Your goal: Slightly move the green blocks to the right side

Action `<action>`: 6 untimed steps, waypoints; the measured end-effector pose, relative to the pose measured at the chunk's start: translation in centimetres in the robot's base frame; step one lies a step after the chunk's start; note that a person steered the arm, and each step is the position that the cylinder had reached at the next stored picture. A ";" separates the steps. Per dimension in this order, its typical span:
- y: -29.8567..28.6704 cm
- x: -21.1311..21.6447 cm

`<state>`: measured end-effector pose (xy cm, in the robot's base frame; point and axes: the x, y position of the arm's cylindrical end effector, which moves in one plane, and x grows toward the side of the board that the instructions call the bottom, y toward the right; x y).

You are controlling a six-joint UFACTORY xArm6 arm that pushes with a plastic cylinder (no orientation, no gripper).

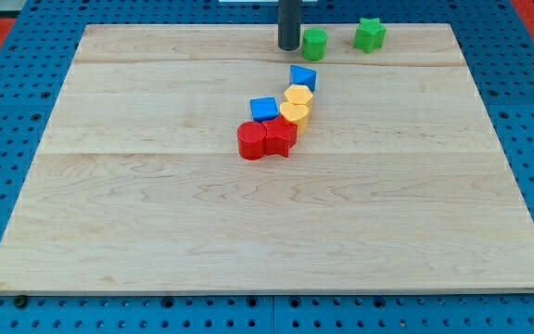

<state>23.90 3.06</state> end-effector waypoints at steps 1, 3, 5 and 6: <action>1.9 -0.1; 6.1 -0.3; 2.9 -0.3; 2.9 -0.6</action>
